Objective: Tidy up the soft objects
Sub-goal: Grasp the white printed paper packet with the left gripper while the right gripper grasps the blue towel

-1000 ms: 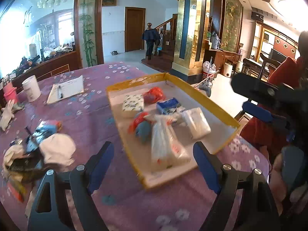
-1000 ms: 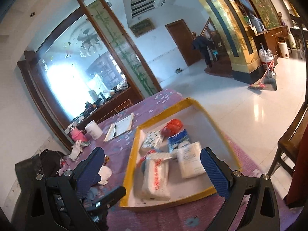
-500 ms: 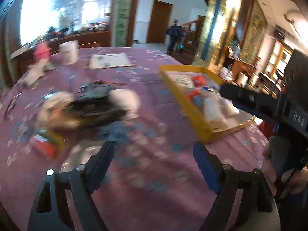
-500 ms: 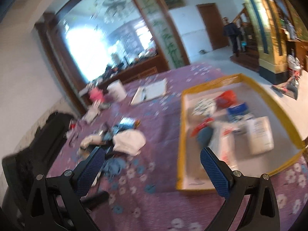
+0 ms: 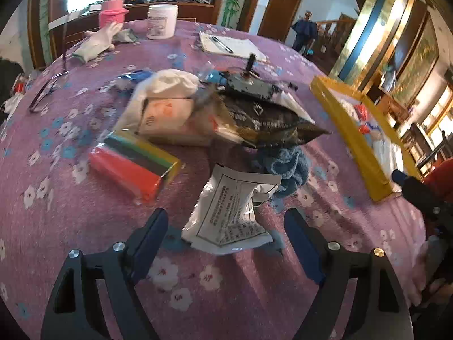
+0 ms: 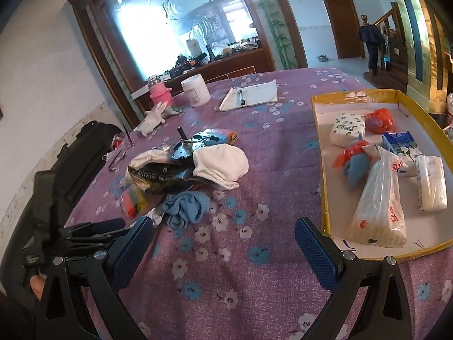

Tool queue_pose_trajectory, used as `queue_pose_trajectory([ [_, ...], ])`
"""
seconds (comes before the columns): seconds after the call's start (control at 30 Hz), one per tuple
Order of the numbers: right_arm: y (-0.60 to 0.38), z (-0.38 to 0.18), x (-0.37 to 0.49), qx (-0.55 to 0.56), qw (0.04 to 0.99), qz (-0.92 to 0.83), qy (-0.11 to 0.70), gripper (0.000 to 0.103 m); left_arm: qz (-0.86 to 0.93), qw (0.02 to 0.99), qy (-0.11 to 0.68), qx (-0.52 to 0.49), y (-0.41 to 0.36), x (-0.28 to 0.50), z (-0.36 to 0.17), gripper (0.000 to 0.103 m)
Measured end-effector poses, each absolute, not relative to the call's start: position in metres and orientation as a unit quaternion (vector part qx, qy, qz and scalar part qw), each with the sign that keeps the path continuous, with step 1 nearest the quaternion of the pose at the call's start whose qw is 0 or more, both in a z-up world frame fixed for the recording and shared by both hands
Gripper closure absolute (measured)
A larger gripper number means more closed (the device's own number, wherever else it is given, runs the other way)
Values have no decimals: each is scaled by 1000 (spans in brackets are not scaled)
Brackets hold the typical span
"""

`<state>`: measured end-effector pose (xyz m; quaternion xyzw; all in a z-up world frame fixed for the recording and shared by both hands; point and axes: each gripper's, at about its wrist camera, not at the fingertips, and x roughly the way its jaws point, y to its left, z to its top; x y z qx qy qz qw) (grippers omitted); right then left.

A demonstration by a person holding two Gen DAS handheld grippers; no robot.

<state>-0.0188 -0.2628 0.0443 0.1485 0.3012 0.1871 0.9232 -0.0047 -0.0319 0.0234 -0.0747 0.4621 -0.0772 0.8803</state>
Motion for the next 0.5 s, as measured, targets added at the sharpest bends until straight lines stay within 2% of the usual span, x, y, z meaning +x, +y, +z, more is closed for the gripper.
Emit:
queue_pose_trajectory([
  [0.1, -265, 44, -19, 150, 923, 187, 302, 2, -76, 874, 477, -57, -40, 3, 16, 38],
  [0.27, -260, 41, -13, 148, 918, 195, 312, 2, -68, 877, 474, -41, -42, 12, 10, 42],
  [0.33, -254, 41, -11, 143, 917, 201, 315, 2, -66, 882, 465, -37, -43, 12, 9, 48],
  [0.4, -245, 41, -9, 132, 915, 208, 319, 2, -87, 884, 456, -51, -40, 9, 10, 63],
  [0.5, -230, 41, -1, 118, 910, 222, 329, 2, -93, 887, 448, -65, -35, 8, 12, 66],
])
